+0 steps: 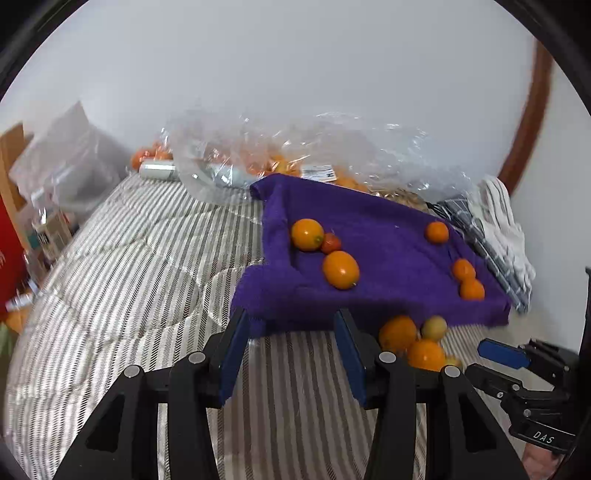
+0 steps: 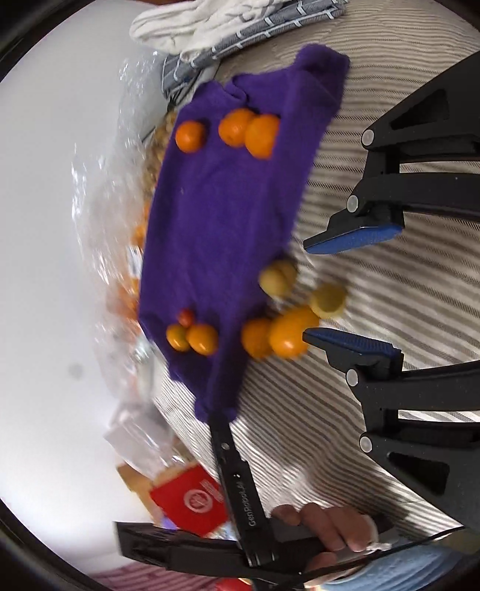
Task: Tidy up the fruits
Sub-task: 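Grasp a small greenish-brown fruit from the bed with the right tool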
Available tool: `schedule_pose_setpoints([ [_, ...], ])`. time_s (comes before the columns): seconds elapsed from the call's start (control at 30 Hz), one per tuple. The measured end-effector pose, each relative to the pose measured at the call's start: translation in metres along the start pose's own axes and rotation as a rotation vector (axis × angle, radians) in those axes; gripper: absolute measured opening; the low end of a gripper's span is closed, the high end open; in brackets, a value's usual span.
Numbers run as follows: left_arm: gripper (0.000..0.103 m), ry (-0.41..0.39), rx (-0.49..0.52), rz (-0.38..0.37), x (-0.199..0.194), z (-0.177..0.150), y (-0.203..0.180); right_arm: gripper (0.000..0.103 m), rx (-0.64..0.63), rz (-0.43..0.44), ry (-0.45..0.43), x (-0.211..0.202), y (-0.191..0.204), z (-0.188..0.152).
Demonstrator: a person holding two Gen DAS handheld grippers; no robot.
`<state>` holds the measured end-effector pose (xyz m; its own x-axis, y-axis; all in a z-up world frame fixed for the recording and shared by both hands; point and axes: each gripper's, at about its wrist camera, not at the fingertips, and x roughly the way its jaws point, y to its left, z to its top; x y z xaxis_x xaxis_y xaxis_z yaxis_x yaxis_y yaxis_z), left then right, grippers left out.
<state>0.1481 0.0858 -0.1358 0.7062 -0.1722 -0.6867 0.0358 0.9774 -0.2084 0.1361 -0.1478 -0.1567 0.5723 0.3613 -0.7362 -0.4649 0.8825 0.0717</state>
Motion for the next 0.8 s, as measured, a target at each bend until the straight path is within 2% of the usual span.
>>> schedule_pose_setpoints([
  [0.1, 0.045, -0.018, 0.022, -0.002, -0.006, -0.002, -0.004, 0.041, -0.027, -0.012, 0.019, 0.008, 0.007, -0.004],
  [0.23, 0.045, -0.021, 0.001, 0.0, -0.007, 0.0, 0.001, 0.04, -0.033, -0.006, 0.062, 0.023, 0.007, -0.006],
  [0.33, 0.045, -0.014, -0.037, -0.004, -0.005, 0.002, 0.008, 0.029, -0.031, -0.007, 0.077, 0.03, 0.006, -0.007],
  [0.37, 0.045, -0.012, -0.044, -0.004, -0.005, 0.001, 0.009, 0.024, -0.027, -0.01, 0.072, 0.03, 0.005, -0.006],
  [0.47, 0.045, -0.007, -0.056, -0.007, -0.003, 0.0, 0.01, 0.024, -0.008, -0.002, 0.053, 0.025, 0.001, -0.006],
  [0.57, 0.045, 0.001, -0.048, 0.002, -0.001, -0.002, 0.009, 0.024, -0.015, -0.041, 0.021, 0.013, -0.008, -0.007],
  [0.8, 0.045, 0.05, -0.051, -0.058, 0.005, -0.003, 0.005, 0.024, 0.074, -0.153, -0.051, -0.015, -0.059, -0.005],
])
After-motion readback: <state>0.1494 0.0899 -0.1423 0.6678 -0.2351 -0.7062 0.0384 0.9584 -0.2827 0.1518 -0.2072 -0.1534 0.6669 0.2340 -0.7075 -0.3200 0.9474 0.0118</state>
